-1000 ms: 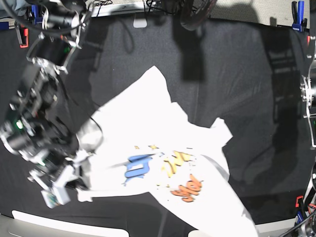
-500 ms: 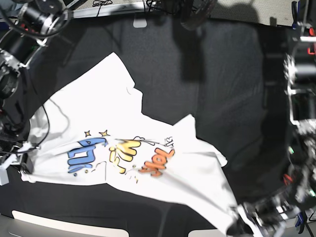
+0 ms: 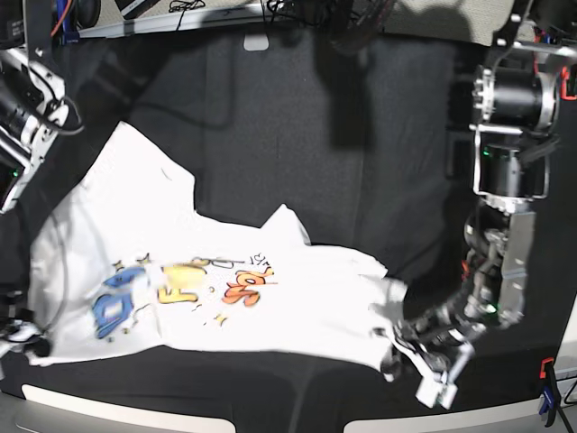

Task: Layout the t-shirt on the table in an organized manner, then fold the t-shirt properly
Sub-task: 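Lift the t-shirt with both grippers and lay it flat on the table, then reach the left gripper to the shirt edge and grasp it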

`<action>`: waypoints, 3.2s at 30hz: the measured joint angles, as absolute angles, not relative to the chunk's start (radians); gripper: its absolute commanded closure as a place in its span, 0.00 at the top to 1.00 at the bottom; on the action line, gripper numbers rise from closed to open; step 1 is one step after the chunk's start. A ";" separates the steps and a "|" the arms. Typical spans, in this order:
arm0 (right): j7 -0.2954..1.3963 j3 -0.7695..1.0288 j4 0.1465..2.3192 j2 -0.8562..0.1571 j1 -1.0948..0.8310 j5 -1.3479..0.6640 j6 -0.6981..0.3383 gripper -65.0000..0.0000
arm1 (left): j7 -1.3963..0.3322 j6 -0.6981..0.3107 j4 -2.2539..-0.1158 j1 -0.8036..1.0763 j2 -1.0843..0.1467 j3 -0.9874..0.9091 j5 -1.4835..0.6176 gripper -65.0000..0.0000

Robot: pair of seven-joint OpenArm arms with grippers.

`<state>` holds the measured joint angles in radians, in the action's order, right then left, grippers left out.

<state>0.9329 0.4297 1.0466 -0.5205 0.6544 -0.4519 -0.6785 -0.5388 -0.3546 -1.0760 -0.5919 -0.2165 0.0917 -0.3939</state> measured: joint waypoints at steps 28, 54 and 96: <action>0.651 0.252 0.752 -0.498 0.881 -0.193 -0.634 0.58 | -0.363 -0.353 -0.773 -0.853 -0.208 0.091 -0.202 0.00; 0.875 0.252 0.678 -0.533 0.826 -0.394 -0.691 0.58 | -0.718 -0.605 -0.778 -0.904 -0.102 0.091 -0.342 0.35; 0.995 0.297 1.237 -0.699 0.180 -0.730 -0.693 0.58 | -0.434 -0.248 -1.003 -0.481 -0.137 0.649 0.289 0.24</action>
<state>0.9951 0.2974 1.2373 -0.6987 0.1799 -0.7296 -0.6926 -0.4339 -0.2481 -1.0031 -0.4812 -0.1368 0.6487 0.2890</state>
